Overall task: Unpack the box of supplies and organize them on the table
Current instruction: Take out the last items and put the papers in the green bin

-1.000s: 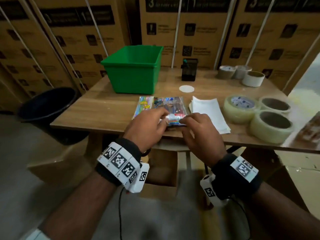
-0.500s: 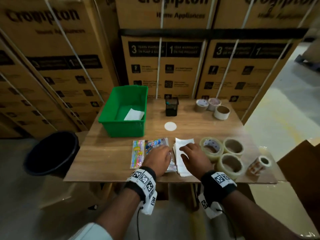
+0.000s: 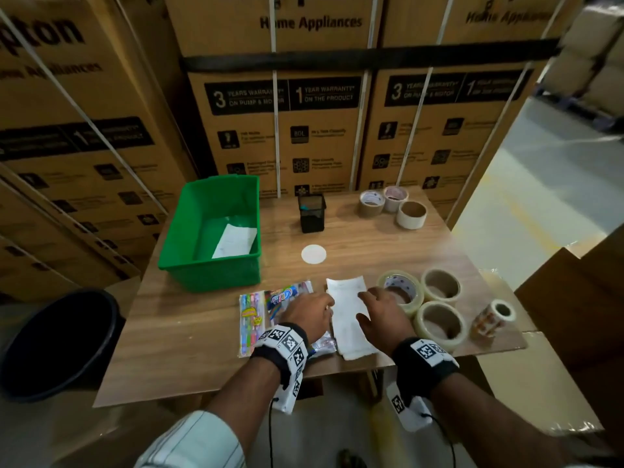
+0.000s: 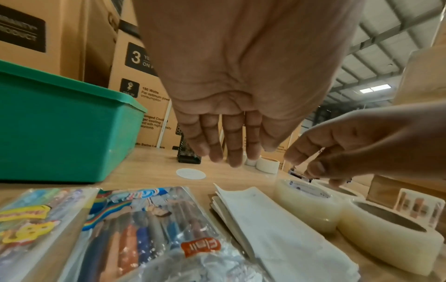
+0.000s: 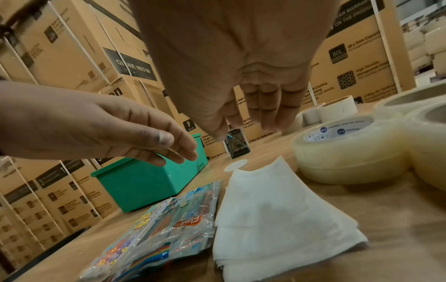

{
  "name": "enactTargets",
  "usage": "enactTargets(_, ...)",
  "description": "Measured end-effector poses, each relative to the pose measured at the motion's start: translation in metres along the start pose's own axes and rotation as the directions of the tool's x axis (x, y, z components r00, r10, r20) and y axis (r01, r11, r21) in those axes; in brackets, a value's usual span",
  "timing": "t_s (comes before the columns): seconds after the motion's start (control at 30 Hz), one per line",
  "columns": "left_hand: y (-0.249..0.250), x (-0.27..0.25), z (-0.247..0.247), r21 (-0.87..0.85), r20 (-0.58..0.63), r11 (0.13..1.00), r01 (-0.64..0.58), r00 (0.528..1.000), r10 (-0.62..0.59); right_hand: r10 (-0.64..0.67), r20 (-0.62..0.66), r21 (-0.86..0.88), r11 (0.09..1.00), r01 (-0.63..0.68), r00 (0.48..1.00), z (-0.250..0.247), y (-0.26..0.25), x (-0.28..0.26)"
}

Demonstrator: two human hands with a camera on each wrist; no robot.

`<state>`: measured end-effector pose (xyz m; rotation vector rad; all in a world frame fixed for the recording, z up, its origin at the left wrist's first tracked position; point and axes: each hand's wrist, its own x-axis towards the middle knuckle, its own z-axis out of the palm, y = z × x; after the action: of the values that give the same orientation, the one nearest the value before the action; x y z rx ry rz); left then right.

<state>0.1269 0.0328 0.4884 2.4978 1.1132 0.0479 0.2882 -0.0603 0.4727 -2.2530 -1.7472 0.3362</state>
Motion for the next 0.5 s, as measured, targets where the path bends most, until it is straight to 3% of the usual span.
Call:
enactTargets(0.13,0.001,0.016,0.026,0.148,0.142,0.985,-0.085,0.988,0.064,0.061,0.068,0.008,0.998,-0.062,0.996,0.013,0.014,0.007)
enactTargets(0.37,0.000,0.046,0.043,0.368,0.323,0.919,-0.144,0.946,0.019,0.076,0.182,0.025,0.996,-0.082,0.980,0.034,0.027,0.027)
enactTargets(0.5,-0.001,0.051,0.052,0.408,0.333,0.899,-0.159,0.943,0.015,0.079,0.210,0.005,0.997,-0.082,0.975,0.046,0.030,0.025)
